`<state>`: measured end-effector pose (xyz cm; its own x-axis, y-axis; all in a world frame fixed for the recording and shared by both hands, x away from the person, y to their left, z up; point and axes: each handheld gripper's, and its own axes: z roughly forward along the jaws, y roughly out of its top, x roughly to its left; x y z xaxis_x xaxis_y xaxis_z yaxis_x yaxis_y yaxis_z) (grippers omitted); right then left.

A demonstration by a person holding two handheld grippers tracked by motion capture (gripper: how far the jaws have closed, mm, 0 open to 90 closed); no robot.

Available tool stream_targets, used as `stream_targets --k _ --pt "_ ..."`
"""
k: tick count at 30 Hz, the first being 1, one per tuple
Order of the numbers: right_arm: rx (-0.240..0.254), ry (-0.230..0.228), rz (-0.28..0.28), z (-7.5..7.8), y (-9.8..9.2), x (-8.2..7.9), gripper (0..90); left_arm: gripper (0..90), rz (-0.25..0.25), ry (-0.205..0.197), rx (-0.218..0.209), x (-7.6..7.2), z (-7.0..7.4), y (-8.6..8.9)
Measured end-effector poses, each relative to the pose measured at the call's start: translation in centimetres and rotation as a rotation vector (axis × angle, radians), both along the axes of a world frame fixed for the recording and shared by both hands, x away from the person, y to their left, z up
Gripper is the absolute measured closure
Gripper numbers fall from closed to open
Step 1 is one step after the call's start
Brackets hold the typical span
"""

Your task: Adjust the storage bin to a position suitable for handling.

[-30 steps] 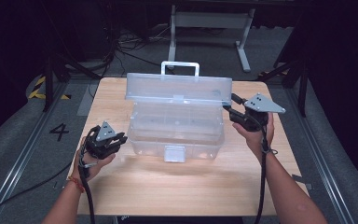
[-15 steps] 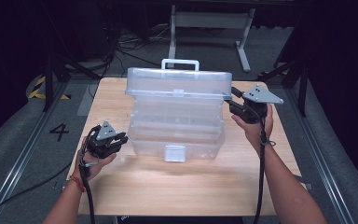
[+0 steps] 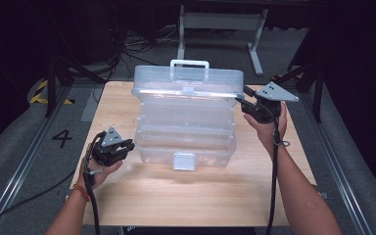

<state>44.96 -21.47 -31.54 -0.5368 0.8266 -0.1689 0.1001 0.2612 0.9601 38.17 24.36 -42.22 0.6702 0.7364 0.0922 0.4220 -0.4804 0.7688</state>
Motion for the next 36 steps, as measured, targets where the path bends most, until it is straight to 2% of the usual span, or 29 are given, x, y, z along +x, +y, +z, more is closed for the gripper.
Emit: stream_targets --k 5,14,18,21,26,29,30,32,34,36 --pt "-0.006 0.009 -0.008 0.0 0.1 0.6 62.0 75.9 0.0 0.001 0.008 0.0 0.0 0.1" --pt "-0.028 0.019 -0.035 -0.5 0.3 1.8 62.4 74.8 0.004 0.006 -0.005 0.2 -0.1 0.1" --pt "-0.042 0.022 -0.042 0.1 0.4 2.3 63.0 73.6 0.0 0.003 -0.001 0.2 -0.1 0.2" --pt "-0.023 0.03 -0.047 0.3 0.5 2.8 63.2 72.2 -0.004 0.004 -0.01 0.3 -0.2 0.4" --pt "0.019 0.043 -0.025 0.3 0.1 3.5 63.4 69.5 -0.005 0.001 -0.019 0.4 -0.2 0.5" --pt "0.047 0.04 -0.019 0.1 -0.1 3.8 63.5 59.8 -0.009 -0.008 -0.002 0.1 -0.1 0.7" --pt "0.049 0.038 -0.02 0.1 -0.1 3.8 63.8 59.8 -0.015 -0.003 0.012 -0.1 0.0 0.9" --pt "0.046 0.031 -0.03 0.1 0.0 3.8 64.4 49.0 -0.002 0.015 0.049 -0.7 0.0 1.5" --pt "0.042 0.029 -0.031 0.2 0.0 3.8 64.6 47.8 0.002 0.013 0.061 -1.1 -0.2 1.8" --pt "0.031 0.022 -0.031 0.2 0.0 3.9 64.5 46.2 0.005 0.035 0.102 -1.7 -0.7 2.4"
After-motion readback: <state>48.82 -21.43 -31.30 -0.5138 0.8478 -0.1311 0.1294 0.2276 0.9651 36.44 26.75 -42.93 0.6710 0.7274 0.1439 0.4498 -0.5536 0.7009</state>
